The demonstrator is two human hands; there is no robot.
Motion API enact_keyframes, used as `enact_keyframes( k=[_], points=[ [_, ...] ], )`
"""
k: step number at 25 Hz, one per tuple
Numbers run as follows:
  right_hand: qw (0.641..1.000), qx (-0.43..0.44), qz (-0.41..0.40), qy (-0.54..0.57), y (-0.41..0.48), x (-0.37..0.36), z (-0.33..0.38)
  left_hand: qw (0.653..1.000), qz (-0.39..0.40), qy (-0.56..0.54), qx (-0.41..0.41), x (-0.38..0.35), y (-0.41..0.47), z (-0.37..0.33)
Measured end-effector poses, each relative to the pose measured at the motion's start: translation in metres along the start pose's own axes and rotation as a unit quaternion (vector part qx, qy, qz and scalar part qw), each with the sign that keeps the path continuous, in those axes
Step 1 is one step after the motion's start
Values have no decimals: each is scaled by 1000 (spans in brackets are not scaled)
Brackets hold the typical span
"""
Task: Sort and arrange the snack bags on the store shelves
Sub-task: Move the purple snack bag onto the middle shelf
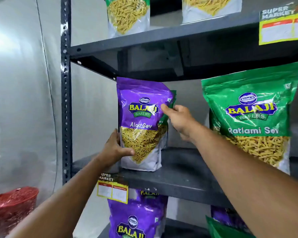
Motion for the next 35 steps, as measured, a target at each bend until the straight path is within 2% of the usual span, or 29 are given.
enact_keyframes(
  k=[3, 7, 14, 24, 29, 35],
  points=[
    [993, -5, 9, 118, 21, -10, 6, 998, 36, -47, 4, -4, 8, 2],
    [985, 2, -5, 170, 37, -17, 12, 998, 33, -21, 41, -1, 11, 10],
    [988, 25, -70, 133, 5, -4, 43, 997, -21, 60, 49, -12, -9, -9],
    [991, 36, -101, 78, -93, 49, 97, 998, 6, 44, 34, -77, -93, -80],
    [994, 37, -107, 3, -133, 72, 99, 995, -20, 44, 87, -95, -141, -75],
    [973, 10, -60, -221, -169, 88, 56, 984, -30, 21, 174, -115, -210, -25]
  ],
)
Point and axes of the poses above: each hand's wrist, its own y-axis towards the middle knuckle, its own x-axis out of the back of the hand, z = x × y, the point moved 2 cm from there along y, towards the middle knuckle, and after that the axes turned 9 degrees about -y, right-handed, at the moved point
